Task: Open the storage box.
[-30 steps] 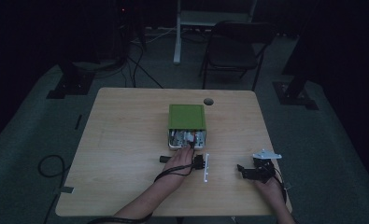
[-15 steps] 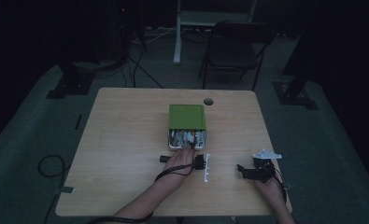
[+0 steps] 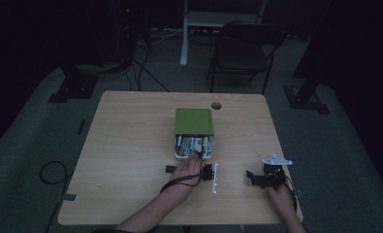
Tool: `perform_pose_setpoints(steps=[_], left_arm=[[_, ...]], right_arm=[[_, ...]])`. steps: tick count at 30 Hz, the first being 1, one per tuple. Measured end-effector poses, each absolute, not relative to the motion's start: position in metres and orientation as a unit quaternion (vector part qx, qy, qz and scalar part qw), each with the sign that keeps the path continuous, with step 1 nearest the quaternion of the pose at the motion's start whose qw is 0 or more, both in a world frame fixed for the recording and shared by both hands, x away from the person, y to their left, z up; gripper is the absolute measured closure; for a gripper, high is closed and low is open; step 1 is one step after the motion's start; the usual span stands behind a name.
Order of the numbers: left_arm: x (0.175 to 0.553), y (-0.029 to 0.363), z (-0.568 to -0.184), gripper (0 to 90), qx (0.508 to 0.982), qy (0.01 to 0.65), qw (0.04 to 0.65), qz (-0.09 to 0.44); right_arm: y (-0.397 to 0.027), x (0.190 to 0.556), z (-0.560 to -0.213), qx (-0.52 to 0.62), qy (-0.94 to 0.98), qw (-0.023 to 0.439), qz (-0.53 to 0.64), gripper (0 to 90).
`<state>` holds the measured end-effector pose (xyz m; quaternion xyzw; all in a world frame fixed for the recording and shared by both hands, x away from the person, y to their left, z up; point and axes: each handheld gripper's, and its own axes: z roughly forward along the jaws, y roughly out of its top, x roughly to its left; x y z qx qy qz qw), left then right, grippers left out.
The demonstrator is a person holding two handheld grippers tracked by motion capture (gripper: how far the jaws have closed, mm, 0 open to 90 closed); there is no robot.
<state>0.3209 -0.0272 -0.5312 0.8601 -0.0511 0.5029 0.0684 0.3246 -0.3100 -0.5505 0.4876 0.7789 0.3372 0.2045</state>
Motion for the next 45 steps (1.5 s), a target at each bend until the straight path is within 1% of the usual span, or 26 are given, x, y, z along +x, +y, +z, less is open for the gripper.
perform_pose_setpoints(steps=[28,39,45], left_arm=[[0.283,-0.026,-0.529,73.4,0.868,-0.061,0.073,0.487],[0.269,-0.024,-0.530,73.5,0.868,-0.064,0.085,0.485],[0.259,-0.023,-0.530,73.5,0.873,-0.064,0.084,0.476]], right_arm=[[-0.310,0.325,-0.550,0.488,0.779,0.204,0.337,12.3],[-0.310,0.325,-0.550,0.488,0.779,0.204,0.337,12.3],[-0.310,0.325,-0.550,0.488,0.779,0.205,0.337,12.3]])
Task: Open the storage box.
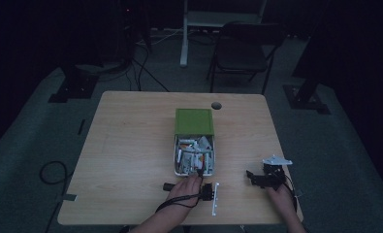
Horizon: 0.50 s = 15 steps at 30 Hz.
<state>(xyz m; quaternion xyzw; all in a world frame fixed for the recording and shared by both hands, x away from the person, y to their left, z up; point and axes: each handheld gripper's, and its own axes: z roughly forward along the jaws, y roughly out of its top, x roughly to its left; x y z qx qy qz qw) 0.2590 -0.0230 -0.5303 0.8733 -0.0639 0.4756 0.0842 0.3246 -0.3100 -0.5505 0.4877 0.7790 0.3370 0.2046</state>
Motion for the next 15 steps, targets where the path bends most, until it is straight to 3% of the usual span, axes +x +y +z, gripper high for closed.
perform_pose_setpoints(steps=[15], left_arm=[[0.2511,-0.0212,-0.5305,73.6,0.879,-0.064,0.093,0.464]], right_arm=[[-0.3100,0.3246,-0.5505,0.488,0.779,0.205,0.337,12.3]])
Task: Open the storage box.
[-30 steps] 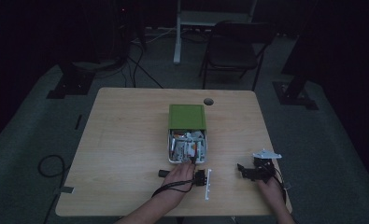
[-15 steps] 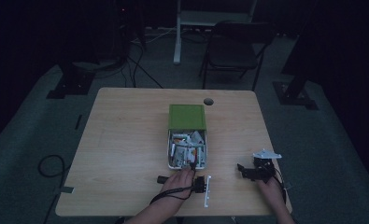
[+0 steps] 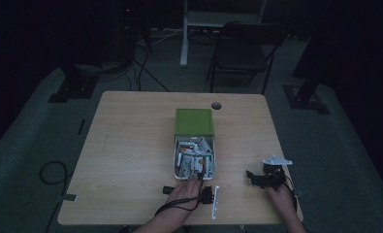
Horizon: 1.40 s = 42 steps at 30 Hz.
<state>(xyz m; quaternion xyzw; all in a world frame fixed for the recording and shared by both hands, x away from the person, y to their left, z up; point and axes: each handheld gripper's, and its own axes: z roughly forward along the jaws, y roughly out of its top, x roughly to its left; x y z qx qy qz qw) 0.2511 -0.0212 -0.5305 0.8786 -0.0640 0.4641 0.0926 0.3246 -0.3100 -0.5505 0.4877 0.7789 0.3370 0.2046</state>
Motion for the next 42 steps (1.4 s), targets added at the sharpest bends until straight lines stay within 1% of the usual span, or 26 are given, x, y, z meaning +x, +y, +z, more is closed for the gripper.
perform_pose_setpoints(steps=[4,7,8,10,12,13,19,21,22,23,24,30,31,39,42], left_arm=[[0.248,-0.019,-0.530,73.3,0.878,-0.065,0.098,0.463],[0.249,-0.018,-0.531,70.8,0.882,-0.059,0.107,0.455],[0.249,-0.016,-0.530,66.8,0.886,-0.052,0.119,0.445],[0.249,-0.015,-0.529,66.6,0.886,-0.053,0.119,0.445],[0.249,-0.013,-0.527,62.5,0.892,-0.043,0.139,0.427],[0.249,-0.012,-0.526,62.1,0.894,-0.038,0.149,0.421],[0.249,-0.002,-0.519,62.1,0.901,0.004,0.215,0.377],[0.249,-0.001,-0.518,61.8,0.900,0.007,0.223,0.374],[0.250,0.003,-0.514,60.9,0.897,0.014,0.250,0.364],[0.250,0.003,-0.514,60.7,0.897,0.014,0.250,0.364],[0.251,0.006,-0.512,59.8,0.897,0.022,0.266,0.351],[0.250,0.012,-0.506,59.8,0.899,0.038,0.292,0.325],[0.249,0.015,-0.504,59.9,0.897,0.044,0.306,0.317],[0.251,0.026,-0.496,59.8,0.892,0.067,0.331,0.302],[0.255,0.036,-0.494,59.8,0.888,0.090,0.352,0.281]], right_arm=[[-0.310,0.325,-0.550,0.488,0.779,0.204,0.337,12.3],[-0.310,0.325,-0.550,0.488,0.779,0.205,0.337,12.3],[-0.310,0.325,-0.550,0.488,0.779,0.204,0.337,12.3],[-0.310,0.325,-0.550,0.488,0.779,0.205,0.337,12.3],[-0.310,0.325,-0.550,0.488,0.779,0.205,0.337,12.3],[-0.310,0.325,-0.550,0.488,0.779,0.205,0.337,12.3],[-0.310,0.325,-0.550,0.488,0.779,0.205,0.337,12.3],[-0.310,0.325,-0.550,0.488,0.779,0.205,0.337,12.3],[-0.310,0.325,-0.550,0.488,0.779,0.205,0.337,12.3],[-0.310,0.325,-0.550,0.488,0.779,0.205,0.337,12.3],[-0.310,0.325,-0.550,0.488,0.779,0.205,0.337,12.3],[-0.310,0.325,-0.550,0.488,0.779,0.205,0.337,12.3],[-0.310,0.325,-0.550,0.488,0.779,0.205,0.337,12.3],[-0.310,0.325,-0.550,0.488,0.779,0.205,0.337,12.3],[-0.310,0.325,-0.550,0.488,0.779,0.204,0.337,12.3]])
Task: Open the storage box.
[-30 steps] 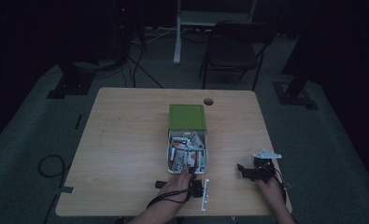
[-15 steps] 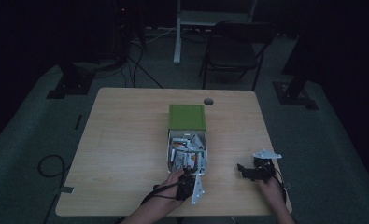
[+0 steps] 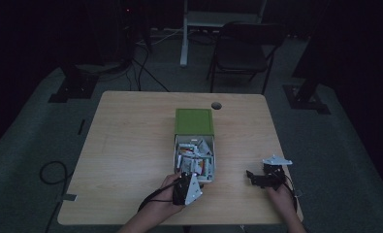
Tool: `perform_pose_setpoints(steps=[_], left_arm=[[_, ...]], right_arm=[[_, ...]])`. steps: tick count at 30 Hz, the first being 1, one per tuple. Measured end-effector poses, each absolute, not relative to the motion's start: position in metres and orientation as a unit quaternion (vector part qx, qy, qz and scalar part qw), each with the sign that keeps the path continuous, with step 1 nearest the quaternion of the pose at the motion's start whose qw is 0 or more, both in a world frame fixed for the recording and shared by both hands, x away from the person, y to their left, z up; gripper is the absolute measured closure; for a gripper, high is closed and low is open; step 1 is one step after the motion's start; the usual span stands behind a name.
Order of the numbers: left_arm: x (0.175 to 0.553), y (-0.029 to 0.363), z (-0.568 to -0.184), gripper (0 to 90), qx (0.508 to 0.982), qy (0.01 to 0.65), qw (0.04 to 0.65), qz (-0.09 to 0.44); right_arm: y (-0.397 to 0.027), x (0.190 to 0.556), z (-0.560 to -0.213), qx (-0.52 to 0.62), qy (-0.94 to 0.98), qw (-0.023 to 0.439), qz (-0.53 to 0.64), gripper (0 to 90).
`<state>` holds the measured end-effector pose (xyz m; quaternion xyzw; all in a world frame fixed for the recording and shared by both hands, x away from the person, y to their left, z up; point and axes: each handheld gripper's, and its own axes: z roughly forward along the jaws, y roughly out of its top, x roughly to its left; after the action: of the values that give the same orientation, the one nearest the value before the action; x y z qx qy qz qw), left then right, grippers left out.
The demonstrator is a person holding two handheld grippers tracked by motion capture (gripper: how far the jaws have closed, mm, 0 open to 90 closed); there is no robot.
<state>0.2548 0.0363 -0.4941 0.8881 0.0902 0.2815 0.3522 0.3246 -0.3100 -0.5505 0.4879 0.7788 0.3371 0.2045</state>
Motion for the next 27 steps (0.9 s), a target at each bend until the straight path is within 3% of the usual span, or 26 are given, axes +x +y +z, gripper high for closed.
perform_pose_setpoints(steps=[9,27], left_arm=[[0.253,0.056,-0.483,59.8,0.870,0.111,0.408,0.255],[0.266,0.107,-0.460,59.8,0.832,0.177,0.439,0.289]], right_arm=[[-0.310,0.325,-0.550,0.488,0.779,0.205,0.337,12.3],[-0.310,0.325,-0.550,0.488,0.779,0.205,0.337,12.3]])
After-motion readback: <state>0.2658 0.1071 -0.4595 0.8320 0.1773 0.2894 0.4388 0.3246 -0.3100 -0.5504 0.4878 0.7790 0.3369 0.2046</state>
